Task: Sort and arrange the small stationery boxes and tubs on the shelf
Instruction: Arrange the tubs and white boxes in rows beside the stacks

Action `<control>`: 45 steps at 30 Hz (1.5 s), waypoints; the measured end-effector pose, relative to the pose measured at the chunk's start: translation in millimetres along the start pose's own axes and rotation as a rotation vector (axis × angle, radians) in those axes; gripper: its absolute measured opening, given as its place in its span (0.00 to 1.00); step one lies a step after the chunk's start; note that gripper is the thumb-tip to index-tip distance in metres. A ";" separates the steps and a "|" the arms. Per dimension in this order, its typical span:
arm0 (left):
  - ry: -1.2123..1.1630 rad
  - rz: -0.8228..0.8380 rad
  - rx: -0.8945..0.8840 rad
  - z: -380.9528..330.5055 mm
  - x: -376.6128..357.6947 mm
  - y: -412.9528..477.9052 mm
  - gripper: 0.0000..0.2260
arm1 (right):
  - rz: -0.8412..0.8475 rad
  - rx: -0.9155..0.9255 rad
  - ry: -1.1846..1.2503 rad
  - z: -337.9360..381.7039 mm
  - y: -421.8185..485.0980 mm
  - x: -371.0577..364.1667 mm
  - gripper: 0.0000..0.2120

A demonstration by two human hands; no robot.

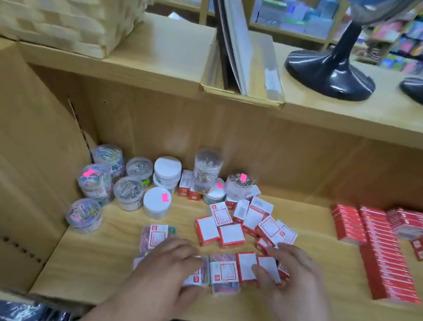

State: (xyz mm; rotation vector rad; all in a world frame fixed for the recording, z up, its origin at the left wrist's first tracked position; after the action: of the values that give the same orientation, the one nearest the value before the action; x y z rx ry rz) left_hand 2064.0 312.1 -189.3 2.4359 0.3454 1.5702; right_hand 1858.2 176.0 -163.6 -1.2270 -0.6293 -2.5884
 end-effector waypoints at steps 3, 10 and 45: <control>-0.081 -0.076 0.102 5.4 20.2 25.5 0.14 | -0.041 0.056 0.069 16.6 25.6 2.0 0.11; 0.101 -0.316 0.340 45.4 67.9 113.9 0.25 | 0.036 0.074 0.151 54.4 90.6 -43.7 0.20; 0.036 -0.456 0.539 103.4 73.7 -61.0 0.01 | 0.074 0.511 0.186 250.4 81.4 -127.7 0.15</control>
State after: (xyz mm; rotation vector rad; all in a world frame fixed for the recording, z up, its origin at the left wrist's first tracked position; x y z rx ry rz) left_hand 2183.3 387.0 -186.5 2.4209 1.3756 1.4436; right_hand 2140.0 220.0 -98.2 -0.8174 -1.0906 -2.2400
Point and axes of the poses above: each hand's wrist, its own y-axis towards the middle knuckle, its own x-axis out of the back of the hand, z = x × y, the point moved 5 cm from there along y, towards the middle knuckle, and after that the axes turned 6 degrees about -z, right-handed, at the moved point
